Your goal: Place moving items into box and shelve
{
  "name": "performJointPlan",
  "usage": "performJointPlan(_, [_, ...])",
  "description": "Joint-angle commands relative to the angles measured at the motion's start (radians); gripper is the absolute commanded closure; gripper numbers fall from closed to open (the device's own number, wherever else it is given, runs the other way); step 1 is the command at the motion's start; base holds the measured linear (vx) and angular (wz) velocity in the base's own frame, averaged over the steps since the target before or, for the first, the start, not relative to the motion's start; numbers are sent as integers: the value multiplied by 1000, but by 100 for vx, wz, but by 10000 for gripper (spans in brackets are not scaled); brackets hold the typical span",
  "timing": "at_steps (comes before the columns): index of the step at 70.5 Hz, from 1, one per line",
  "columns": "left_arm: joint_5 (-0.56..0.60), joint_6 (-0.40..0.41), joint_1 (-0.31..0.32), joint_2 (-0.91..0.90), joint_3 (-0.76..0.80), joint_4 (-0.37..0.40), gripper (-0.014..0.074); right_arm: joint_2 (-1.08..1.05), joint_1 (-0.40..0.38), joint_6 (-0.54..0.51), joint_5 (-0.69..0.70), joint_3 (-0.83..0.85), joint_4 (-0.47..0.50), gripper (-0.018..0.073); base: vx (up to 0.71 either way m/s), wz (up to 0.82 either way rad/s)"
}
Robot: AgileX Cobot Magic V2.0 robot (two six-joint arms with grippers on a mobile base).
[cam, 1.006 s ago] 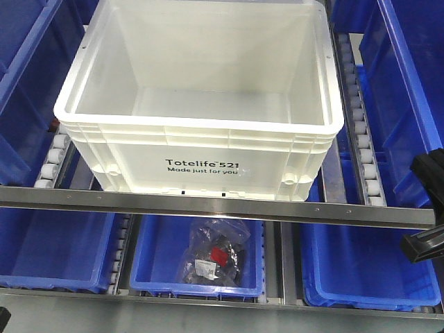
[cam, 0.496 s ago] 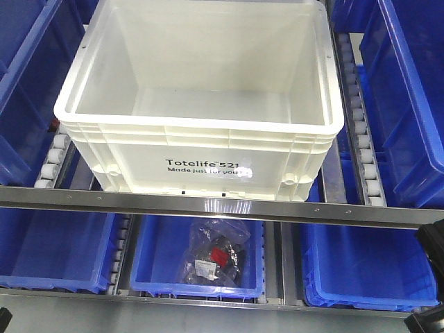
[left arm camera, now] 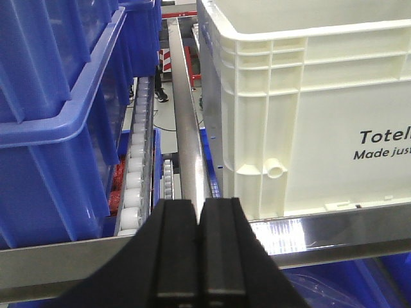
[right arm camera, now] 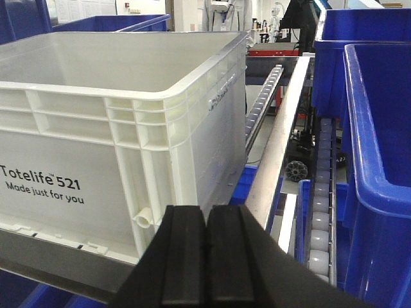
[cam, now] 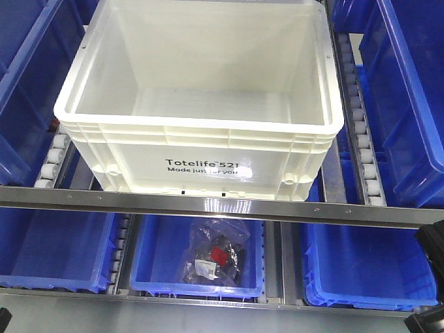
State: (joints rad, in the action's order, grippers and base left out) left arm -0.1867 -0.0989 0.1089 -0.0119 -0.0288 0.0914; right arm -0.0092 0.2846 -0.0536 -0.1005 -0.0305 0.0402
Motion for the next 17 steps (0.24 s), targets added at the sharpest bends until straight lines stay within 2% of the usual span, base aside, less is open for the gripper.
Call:
performJointPlan(1, [79, 7, -3, -17, -13, 1, 624, -6, -1, 2, 80, -5, 2, 574, 0, 0])
performJointPlan(17, [79, 7, -3, -17, -13, 1, 624, -6, -1, 2, 80, -5, 2, 574, 0, 0])
